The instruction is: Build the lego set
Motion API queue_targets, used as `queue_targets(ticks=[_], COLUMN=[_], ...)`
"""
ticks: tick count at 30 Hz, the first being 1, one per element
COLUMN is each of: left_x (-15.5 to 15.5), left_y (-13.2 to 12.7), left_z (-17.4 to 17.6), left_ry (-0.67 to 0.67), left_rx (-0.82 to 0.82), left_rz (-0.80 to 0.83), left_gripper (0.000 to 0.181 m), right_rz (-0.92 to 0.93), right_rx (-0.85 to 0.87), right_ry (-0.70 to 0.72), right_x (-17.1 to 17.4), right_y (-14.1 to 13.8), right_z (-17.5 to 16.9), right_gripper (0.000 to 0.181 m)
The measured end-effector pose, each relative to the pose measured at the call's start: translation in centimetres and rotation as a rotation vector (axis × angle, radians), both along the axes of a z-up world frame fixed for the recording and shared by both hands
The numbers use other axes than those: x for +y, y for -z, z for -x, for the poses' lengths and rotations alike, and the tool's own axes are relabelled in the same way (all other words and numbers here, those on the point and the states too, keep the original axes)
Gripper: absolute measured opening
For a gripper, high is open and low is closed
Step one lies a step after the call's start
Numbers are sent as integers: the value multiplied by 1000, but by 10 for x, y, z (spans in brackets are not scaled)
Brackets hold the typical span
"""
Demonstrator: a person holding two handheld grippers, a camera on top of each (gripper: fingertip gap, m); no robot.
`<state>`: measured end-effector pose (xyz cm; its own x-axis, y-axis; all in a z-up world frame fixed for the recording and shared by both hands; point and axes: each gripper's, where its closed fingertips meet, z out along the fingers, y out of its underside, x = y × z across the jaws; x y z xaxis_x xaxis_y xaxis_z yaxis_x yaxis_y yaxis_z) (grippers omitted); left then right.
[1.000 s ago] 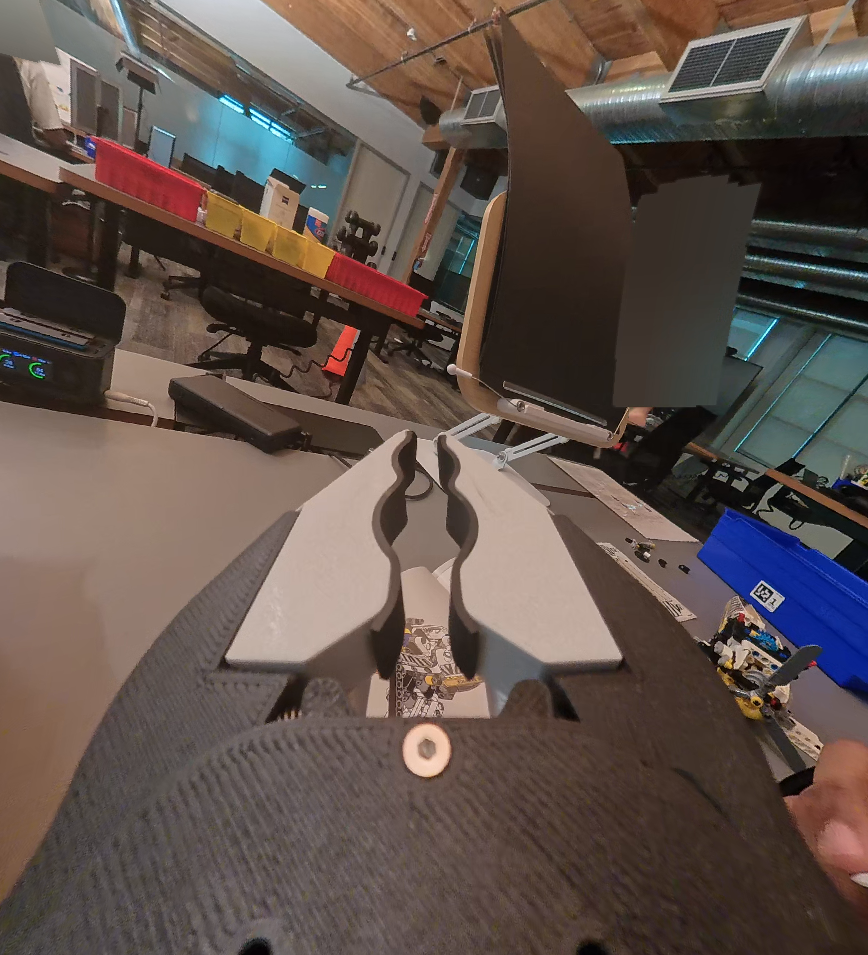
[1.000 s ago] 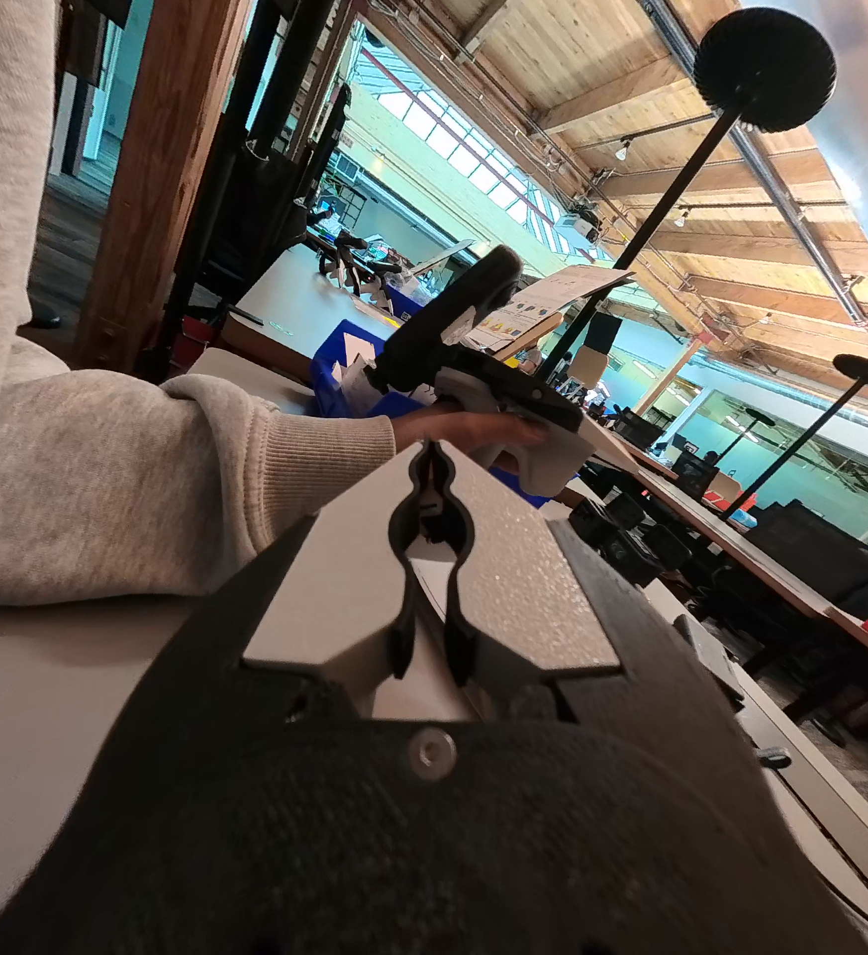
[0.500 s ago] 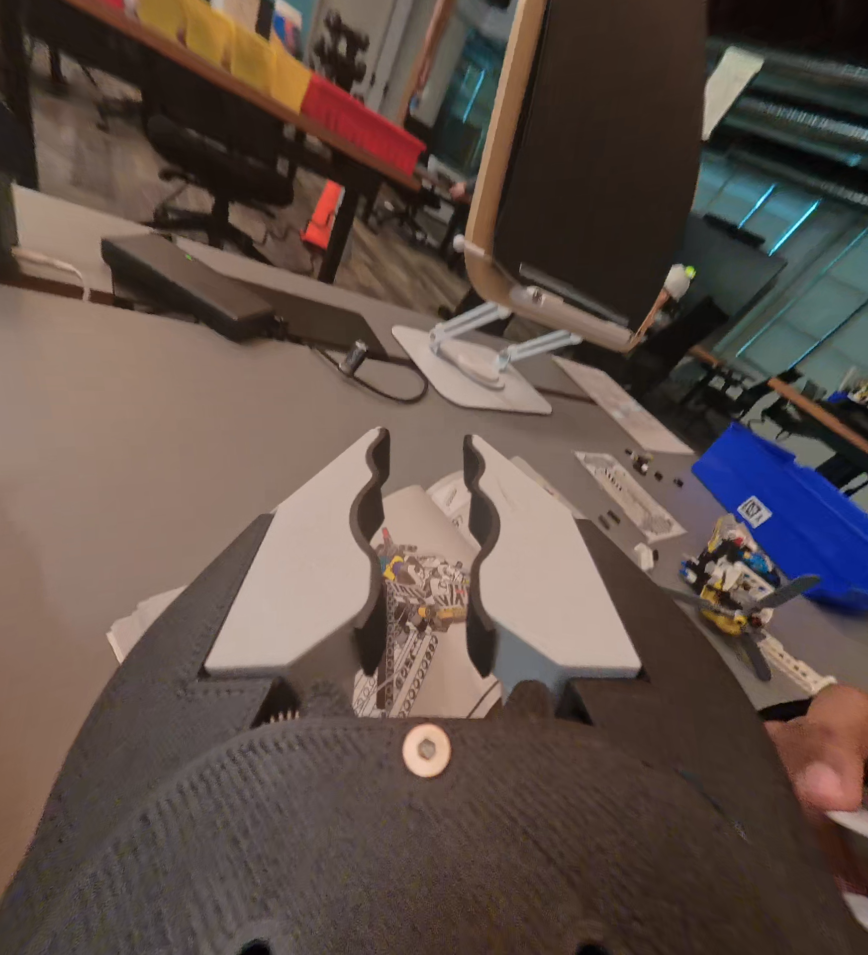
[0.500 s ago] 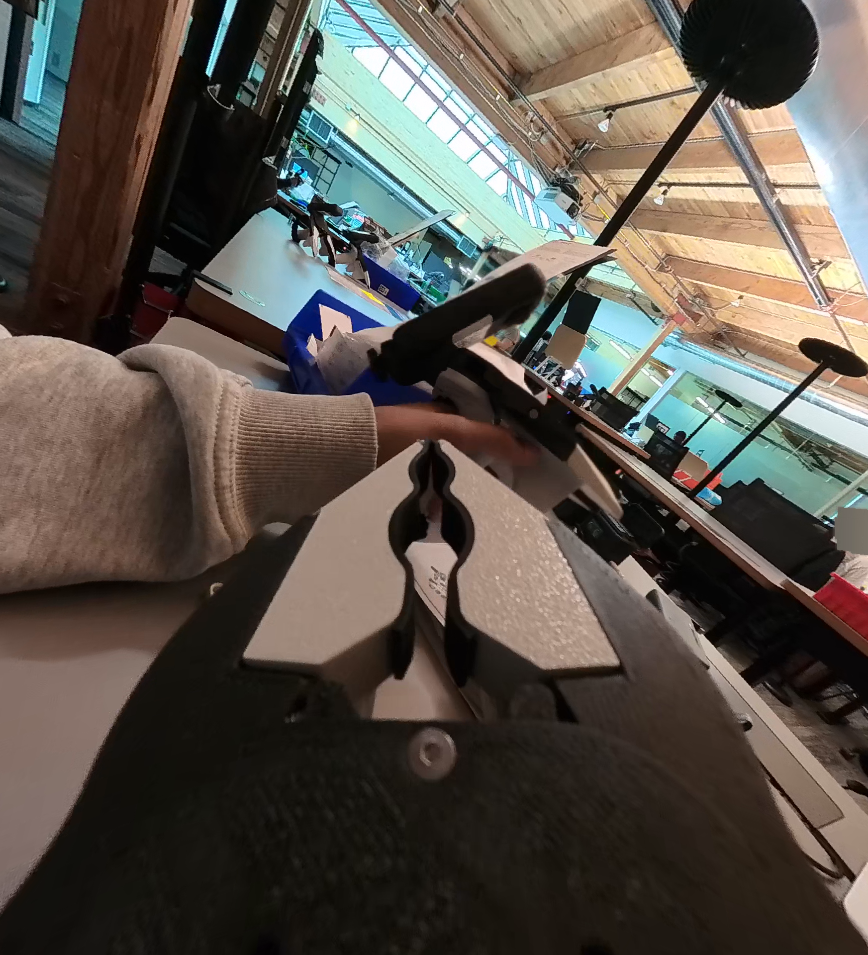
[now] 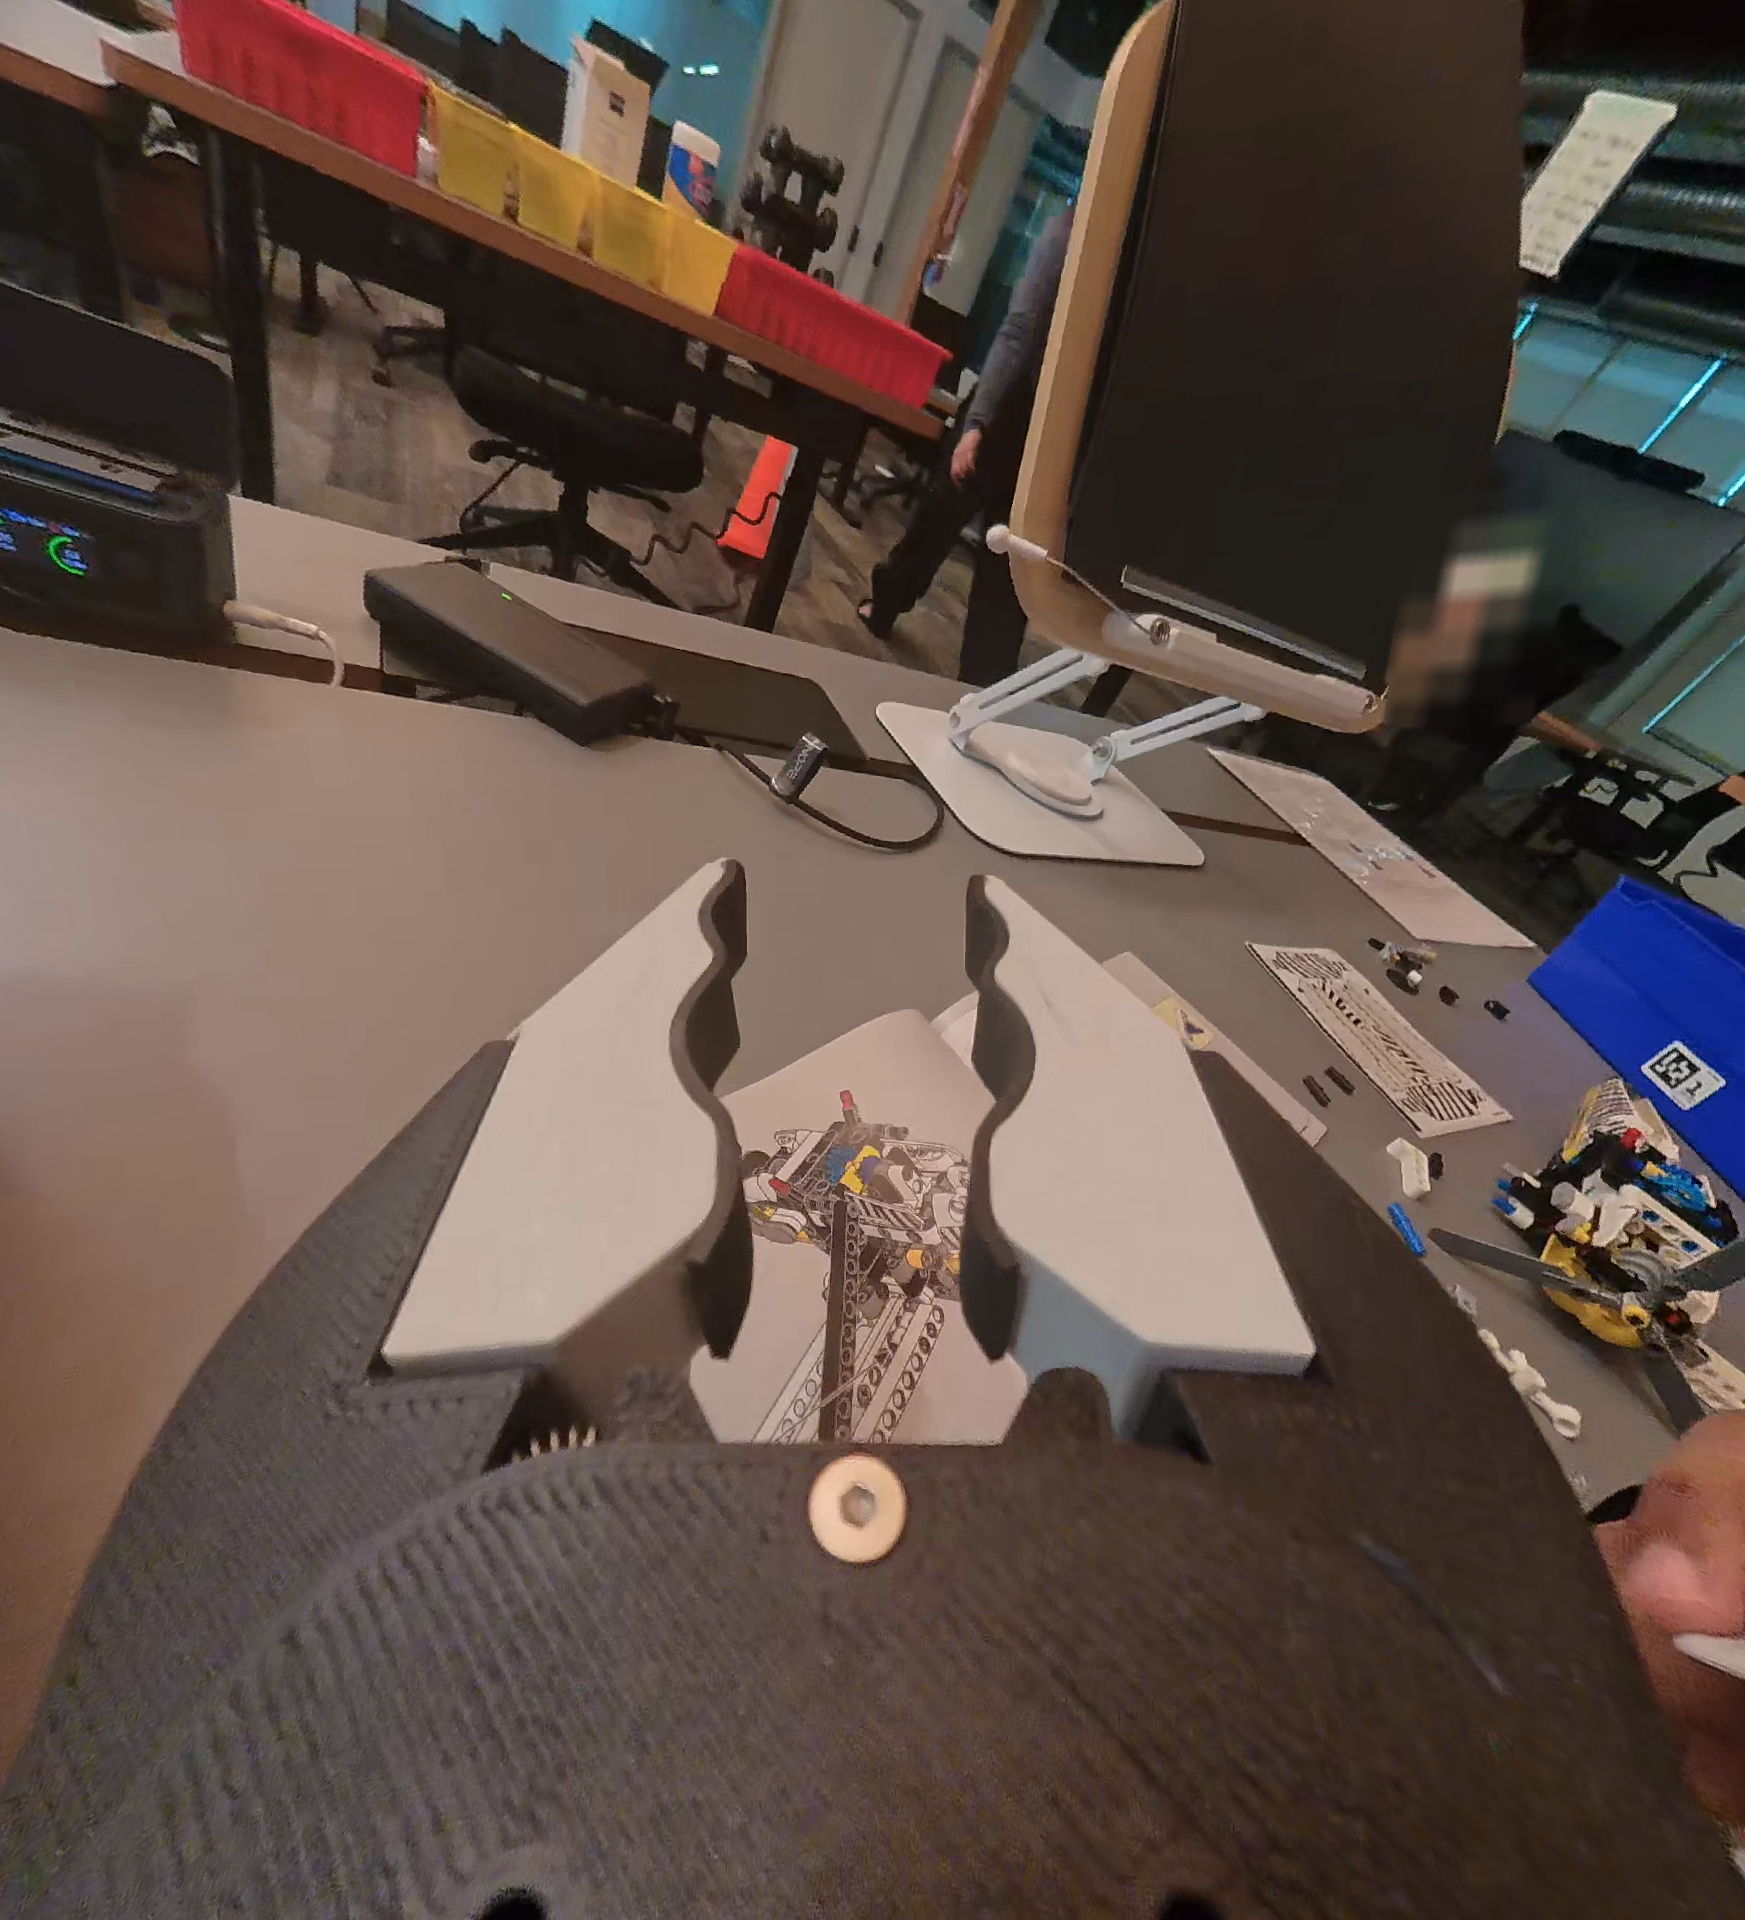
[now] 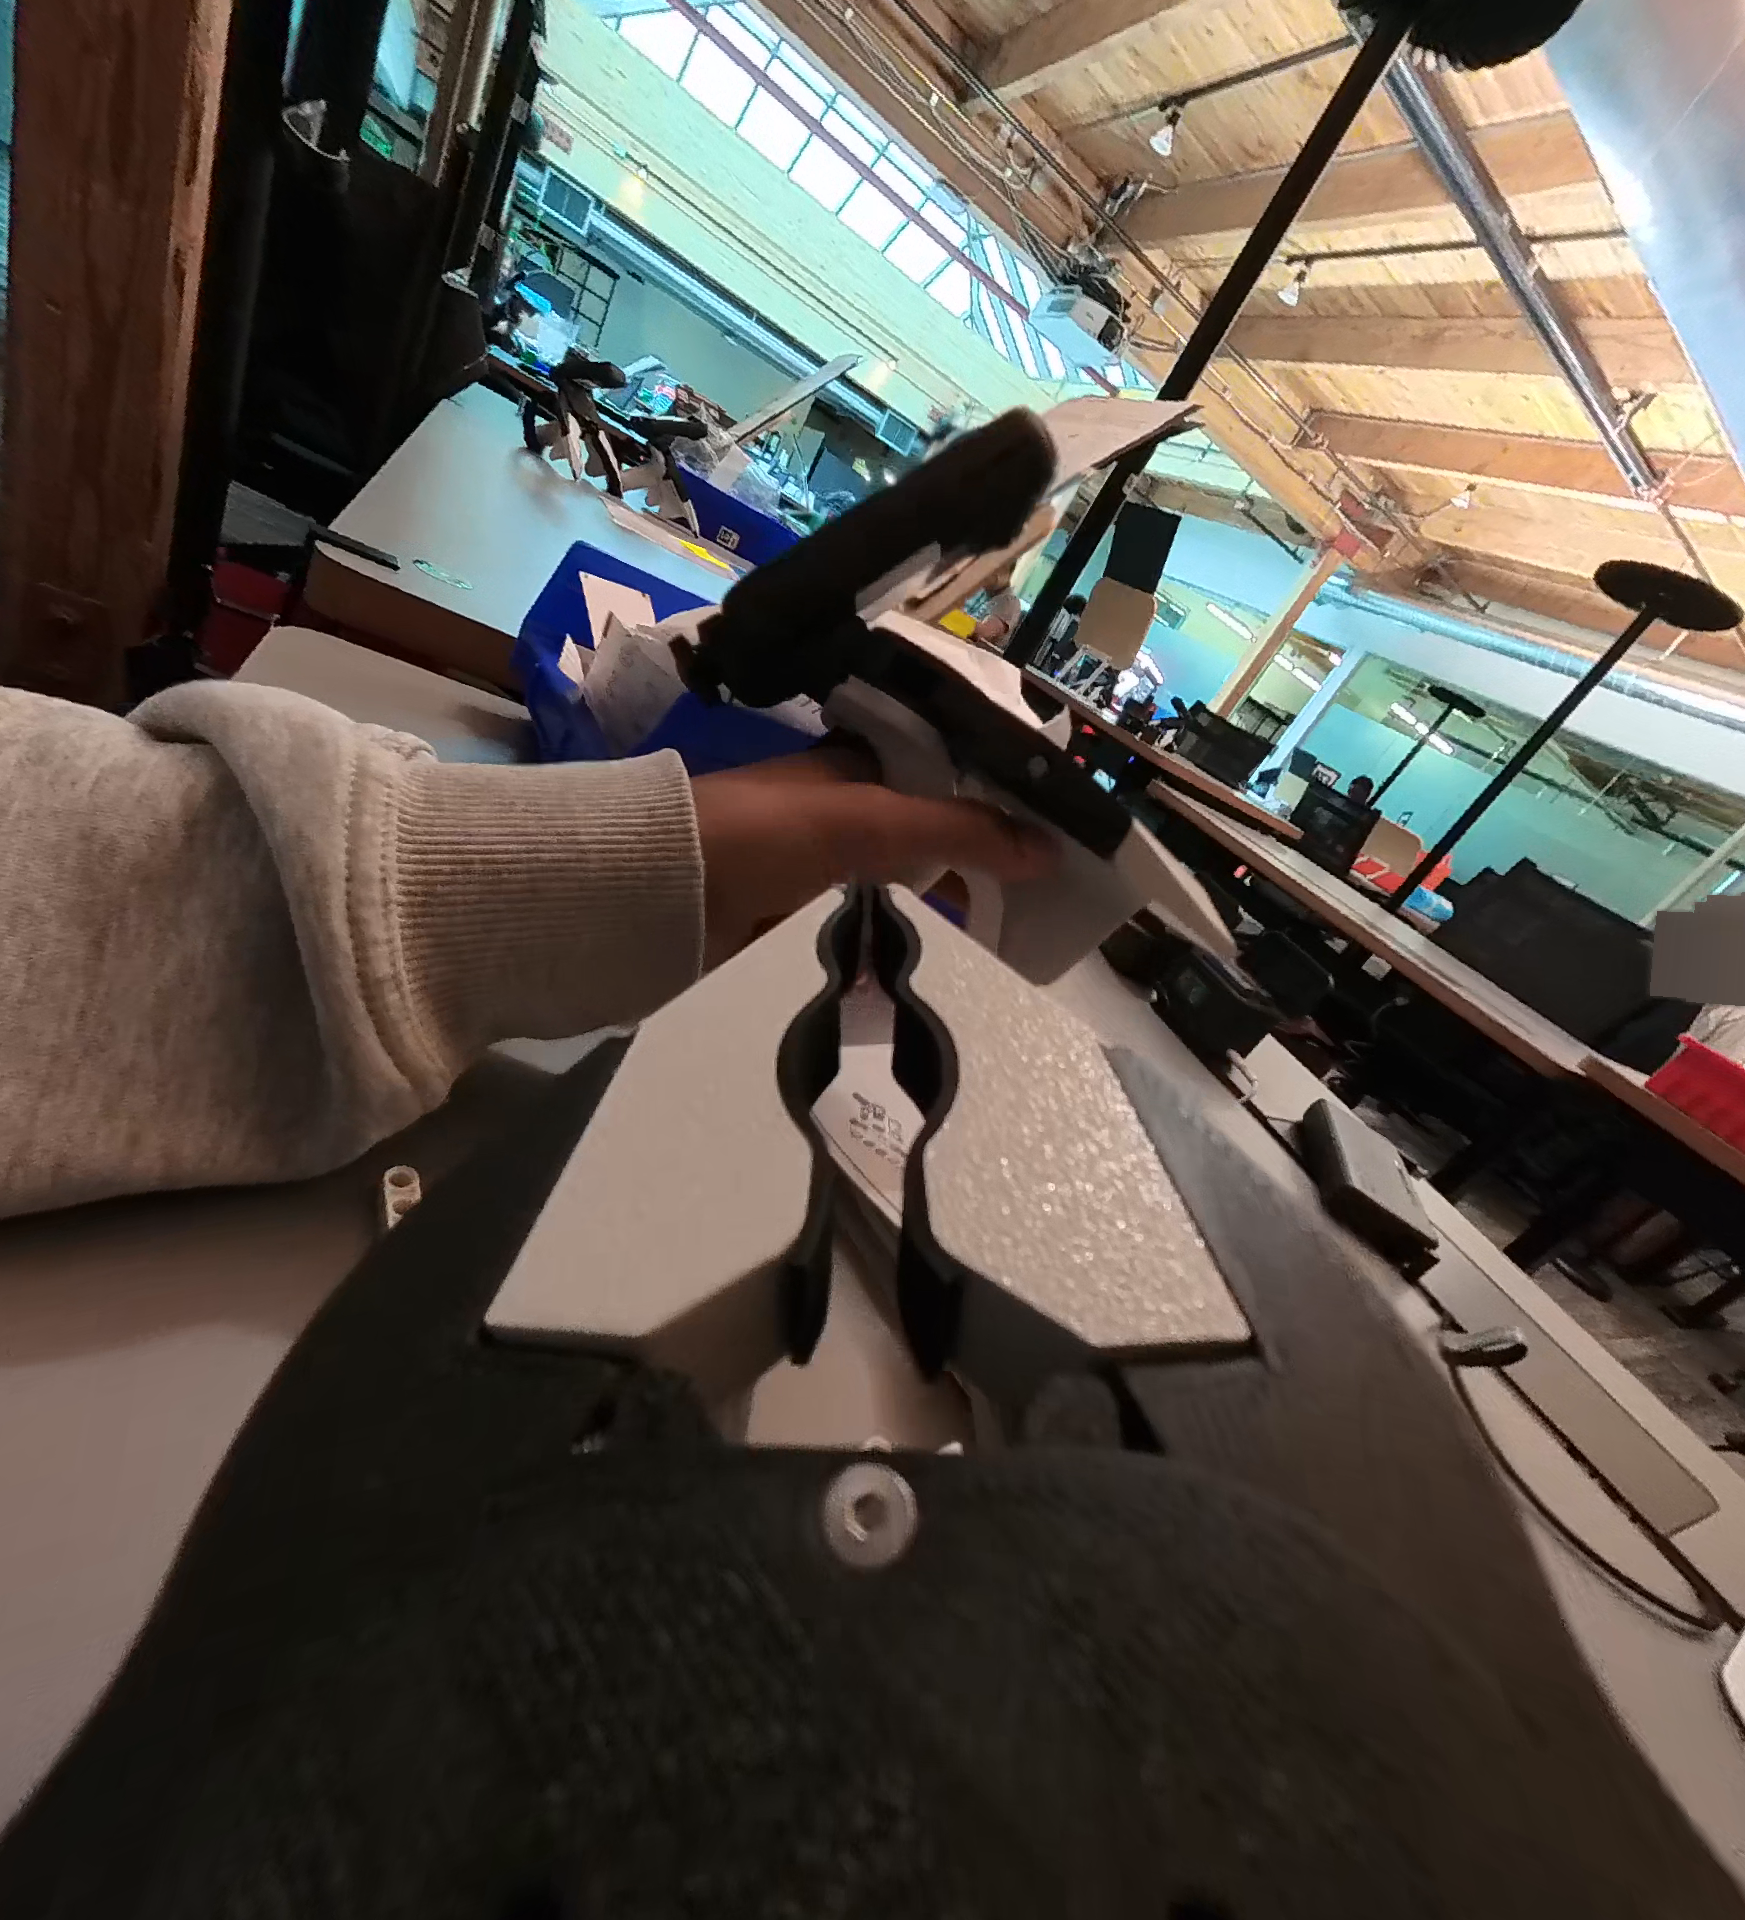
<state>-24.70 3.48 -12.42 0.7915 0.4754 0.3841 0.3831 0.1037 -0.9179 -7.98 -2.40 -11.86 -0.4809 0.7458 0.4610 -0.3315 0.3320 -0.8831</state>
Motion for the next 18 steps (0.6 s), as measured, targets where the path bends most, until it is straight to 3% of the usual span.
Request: queue_targets(ticks=[9, 12, 18], left_x=[-5, -14, -10], left_y=[-14, -38, -67], left_z=[-2, -8, -30], left_ry=[4, -20, 26], left_rx=[25, 118, 182], left_rz=[-61, -133, -107], left_gripper=[37, 25, 30], right_rz=[70, 36, 107], right_rx=[-46, -36, 5], right_ry=[17, 26, 19], right_x=[5, 3, 11], right_y=[1, 4, -15], right_z=[9, 10, 2], right_gripper=[5, 4, 4])
